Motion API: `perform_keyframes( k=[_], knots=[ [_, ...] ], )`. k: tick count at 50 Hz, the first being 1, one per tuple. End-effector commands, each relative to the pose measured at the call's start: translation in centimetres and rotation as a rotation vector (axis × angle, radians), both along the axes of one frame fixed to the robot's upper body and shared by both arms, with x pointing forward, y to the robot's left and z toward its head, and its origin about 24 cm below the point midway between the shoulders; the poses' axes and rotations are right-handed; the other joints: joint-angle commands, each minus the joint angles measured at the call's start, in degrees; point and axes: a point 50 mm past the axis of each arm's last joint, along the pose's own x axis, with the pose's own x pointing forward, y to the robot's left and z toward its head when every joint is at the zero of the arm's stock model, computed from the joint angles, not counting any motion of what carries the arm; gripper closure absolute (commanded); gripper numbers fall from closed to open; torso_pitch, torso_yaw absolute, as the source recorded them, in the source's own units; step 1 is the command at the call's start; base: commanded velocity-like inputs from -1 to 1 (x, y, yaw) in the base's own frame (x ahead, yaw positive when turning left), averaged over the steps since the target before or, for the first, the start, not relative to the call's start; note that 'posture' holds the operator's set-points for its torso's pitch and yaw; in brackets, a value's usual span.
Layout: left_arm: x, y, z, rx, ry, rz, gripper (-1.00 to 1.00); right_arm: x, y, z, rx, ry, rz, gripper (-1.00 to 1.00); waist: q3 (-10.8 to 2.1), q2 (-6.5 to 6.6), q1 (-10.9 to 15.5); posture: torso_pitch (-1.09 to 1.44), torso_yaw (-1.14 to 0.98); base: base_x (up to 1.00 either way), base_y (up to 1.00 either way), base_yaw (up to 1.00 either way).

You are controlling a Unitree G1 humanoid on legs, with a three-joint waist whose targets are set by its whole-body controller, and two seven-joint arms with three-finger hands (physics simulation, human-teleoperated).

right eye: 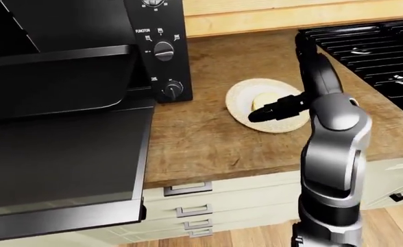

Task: Place the bread on the tray of the toaster oven.

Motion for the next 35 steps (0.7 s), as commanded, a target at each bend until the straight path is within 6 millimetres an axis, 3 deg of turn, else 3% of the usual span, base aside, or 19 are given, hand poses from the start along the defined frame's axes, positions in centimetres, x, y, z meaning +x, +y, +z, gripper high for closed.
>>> perform_keyframes(
  k=[1,5,15,35],
  knots=[
    [-0.5,0.0,0.8,0.017,-0.059,0.016,-1.0,-0.1,0.1,2.0,-0.05,-0.079,0.004,-1.0,-1.23,-0.01,0.05,0.0,0.0,0.0,0.0,0.0],
    [-0.7,0.2,0.7,0.017,-0.057,0.022,-1.0,1.1,-0.2,2.3,-0.054,-0.063,0.007,-1.0,-1.27,0.1,-0.06,0.0,0.0,0.0,0.0,0.0],
    [-0.6,0.1,0.5,0.019,-0.051,0.02,-1.0,2.7,-0.8,0.8,-0.093,0.041,0.015,-1.0,-1.41,-0.02,0.02,0.0,0.0,0.0,0.0,0.0],
    [-0.4,0.2,0.3,0.013,-0.048,0.021,-1.0,3.5,-1.1,-0.3,-0.148,0.132,0.022,-1.0,-1.31,0.11,-0.1,0.0,0.0,0.0,0.0,0.0]
  ],
)
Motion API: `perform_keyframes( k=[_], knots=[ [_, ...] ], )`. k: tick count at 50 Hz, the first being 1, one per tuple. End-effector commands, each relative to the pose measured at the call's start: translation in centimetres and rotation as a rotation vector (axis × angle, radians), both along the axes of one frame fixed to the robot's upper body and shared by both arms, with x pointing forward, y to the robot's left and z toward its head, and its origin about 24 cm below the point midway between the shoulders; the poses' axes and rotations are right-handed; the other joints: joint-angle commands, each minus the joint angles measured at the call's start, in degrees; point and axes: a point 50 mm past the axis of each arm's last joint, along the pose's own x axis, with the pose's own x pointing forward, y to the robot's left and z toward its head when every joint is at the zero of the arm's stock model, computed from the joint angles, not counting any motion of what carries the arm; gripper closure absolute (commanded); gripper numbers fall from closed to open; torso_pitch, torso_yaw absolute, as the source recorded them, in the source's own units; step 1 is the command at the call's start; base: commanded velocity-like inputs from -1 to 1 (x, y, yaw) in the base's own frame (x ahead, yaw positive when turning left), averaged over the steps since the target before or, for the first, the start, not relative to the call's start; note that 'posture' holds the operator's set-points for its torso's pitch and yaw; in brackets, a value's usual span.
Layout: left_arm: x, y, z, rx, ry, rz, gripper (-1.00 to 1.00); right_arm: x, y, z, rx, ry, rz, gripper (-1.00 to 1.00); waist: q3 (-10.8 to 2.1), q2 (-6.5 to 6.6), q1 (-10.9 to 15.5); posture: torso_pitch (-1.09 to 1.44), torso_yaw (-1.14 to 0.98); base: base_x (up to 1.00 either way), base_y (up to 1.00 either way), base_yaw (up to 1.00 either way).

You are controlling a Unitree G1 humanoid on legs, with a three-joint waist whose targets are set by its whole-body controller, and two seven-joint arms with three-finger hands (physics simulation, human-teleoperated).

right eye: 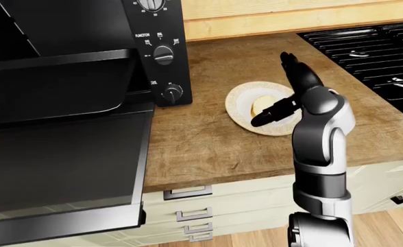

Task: Place the bread on the tray of the toaster oven.

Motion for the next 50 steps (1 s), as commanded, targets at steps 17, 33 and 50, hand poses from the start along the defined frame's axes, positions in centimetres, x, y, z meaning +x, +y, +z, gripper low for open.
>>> perform_keyframes(
  k=[17,33,50],
  knots=[
    [-0.2,0.1,0.0,0.008,-0.043,0.022,-1.0,0.9,-0.1,1.8,0.043,-0.048,0.013,-1.0,-1.31,0.22,-0.1,0.0,0.0,0.0,0.0,0.0],
    [-0.3,0.2,0.0,0.003,-0.043,0.023,-1.0,1.3,-0.7,0.8,0.075,-0.005,0.007,-0.84,-1.41,0.03,0.08,0.0,0.0,0.0,0.0,0.0],
    [-0.1,0.4,-0.4,0.001,-0.035,0.033,-1.0,1.5,-0.7,0.7,0.066,-0.005,0.007,-0.78,-1.53,0.05,0.05,0.0,0.0,0.0,0.0,0.0]
  ],
)
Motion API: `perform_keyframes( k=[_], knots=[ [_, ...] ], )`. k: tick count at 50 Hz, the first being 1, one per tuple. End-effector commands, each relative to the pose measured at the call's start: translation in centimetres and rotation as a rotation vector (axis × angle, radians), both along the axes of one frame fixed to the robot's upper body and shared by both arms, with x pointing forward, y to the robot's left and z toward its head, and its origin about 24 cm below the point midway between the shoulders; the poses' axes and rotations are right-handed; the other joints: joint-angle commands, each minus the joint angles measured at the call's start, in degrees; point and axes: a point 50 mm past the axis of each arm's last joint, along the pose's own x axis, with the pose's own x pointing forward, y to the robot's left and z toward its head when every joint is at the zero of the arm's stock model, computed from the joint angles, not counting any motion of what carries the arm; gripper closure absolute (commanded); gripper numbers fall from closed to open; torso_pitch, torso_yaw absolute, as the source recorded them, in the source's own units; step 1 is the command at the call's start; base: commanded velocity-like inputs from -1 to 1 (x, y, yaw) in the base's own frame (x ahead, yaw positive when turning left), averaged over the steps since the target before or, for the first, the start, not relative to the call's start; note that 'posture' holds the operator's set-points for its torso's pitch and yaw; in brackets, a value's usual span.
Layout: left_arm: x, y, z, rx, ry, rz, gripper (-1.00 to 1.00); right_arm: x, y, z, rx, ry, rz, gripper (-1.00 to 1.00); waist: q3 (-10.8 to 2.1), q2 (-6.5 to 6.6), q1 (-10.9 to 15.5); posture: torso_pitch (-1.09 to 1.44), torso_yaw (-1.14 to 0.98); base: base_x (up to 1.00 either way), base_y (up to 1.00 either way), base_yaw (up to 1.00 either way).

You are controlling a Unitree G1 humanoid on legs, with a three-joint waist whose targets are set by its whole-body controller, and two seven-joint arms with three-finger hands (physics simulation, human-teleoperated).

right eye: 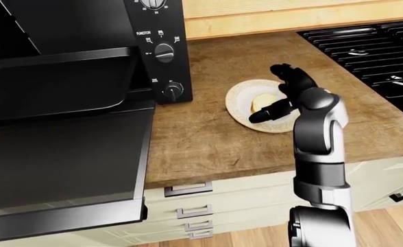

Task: Place the bread on the tray of the toaster oven.

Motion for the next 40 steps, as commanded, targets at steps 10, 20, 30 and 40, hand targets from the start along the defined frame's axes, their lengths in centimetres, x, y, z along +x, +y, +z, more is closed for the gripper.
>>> perform_keyframes(
  k=[10,20,30,40],
  knots=[
    [-0.67,0.25,0.66,0.021,-0.053,0.025,-1.0,-0.08,0.28,1.88,-0.033,-0.088,0.009,-0.69,-1.29,-0.13,0.05,0.0,0.0,0.0,0.0,0.0],
    [-0.55,0.26,0.55,0.019,-0.052,0.027,-1.0,-0.21,0.33,1.87,-0.038,-0.081,0.014,-0.58,-1.31,-0.22,0.09,0.0,0.0,0.0,0.0,0.0],
    [-0.42,0.22,0.94,0.021,-0.058,0.025,-1.0,-0.45,0.19,2.05,-0.051,-0.08,0.015,-0.49,-1.28,-0.24,0.08,0.0,0.0,0.0,0.0,0.0],
    [-0.66,0.29,0.96,0.023,-0.061,0.027,-1.0,-0.5,0.26,1.59,-0.087,-0.069,0.023,-0.49,-1.23,-0.2,0.04,0.0,0.0,0.0,0.0,0.0]
  ],
)
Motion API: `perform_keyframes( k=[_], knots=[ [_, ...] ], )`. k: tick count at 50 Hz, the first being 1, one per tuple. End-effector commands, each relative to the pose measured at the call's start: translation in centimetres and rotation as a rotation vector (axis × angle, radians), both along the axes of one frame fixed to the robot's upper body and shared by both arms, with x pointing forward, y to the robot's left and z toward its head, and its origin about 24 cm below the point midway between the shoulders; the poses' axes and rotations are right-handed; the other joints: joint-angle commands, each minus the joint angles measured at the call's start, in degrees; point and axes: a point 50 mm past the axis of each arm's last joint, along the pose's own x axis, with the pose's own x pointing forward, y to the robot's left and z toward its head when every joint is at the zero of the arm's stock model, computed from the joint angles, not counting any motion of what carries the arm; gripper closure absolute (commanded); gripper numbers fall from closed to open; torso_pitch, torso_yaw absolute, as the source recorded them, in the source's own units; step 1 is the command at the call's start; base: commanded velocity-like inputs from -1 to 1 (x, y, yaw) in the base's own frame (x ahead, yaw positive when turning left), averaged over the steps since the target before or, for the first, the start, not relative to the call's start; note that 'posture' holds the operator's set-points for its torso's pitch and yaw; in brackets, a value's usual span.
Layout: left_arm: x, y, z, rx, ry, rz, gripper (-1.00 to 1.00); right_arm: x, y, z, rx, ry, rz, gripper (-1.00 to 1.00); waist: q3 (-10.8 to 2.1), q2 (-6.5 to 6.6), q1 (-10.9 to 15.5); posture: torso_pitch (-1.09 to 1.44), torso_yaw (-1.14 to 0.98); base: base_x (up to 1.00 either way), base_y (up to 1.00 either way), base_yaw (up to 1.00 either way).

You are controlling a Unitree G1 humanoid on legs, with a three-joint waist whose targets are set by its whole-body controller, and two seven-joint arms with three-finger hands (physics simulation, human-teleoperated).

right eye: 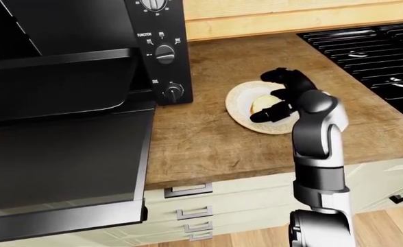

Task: Place the bread on the tray of the toaster oven.

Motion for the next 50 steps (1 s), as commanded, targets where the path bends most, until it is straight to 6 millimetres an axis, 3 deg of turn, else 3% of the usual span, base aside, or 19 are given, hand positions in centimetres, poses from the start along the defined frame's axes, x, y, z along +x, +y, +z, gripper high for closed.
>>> perform_keyframes(
  k=[1,15,31,40,50],
  knots=[
    [-0.5,0.1,0.7,0.021,-0.055,0.017,-1.0,-0.1,0.2,1.8,-0.033,-0.069,0.007,-0.49,-1.13,0.02,0.02,0.0,0.0,0.0,0.0,0.0],
    [-1.0,0.3,0.5,0.018,-0.055,0.023,-1.0,0.4,0.5,1.6,-0.105,-0.067,0.023,-0.44,-1.13,0.02,-0.1,0.0,0.0,0.0,0.0,0.0],
    [-0.9,0.3,0.6,0.018,-0.057,0.021,-1.0,0.5,0.6,2.1,-0.135,-0.087,0.033,-0.04,-1.26,0.01,0.0,0.0,0.0,0.0,0.0,0.0],
    [-0.7,0.1,0.9,0.021,-0.061,0.018,-1.0,0.3,0.5,2.0,-0.143,-0.088,0.039,0.04,-1.29,-0.06,0.04,0.0,0.0,0.0,0.0,0.0],
    [-0.8,0.1,0.8,0.02,-0.062,0.019,-1.0,0.7,0.6,3.8,-0.167,-0.171,0.044,0.15,-1.16,0.07,-0.09,0.0,0.0,0.0,0.0,0.0]
  ],
)
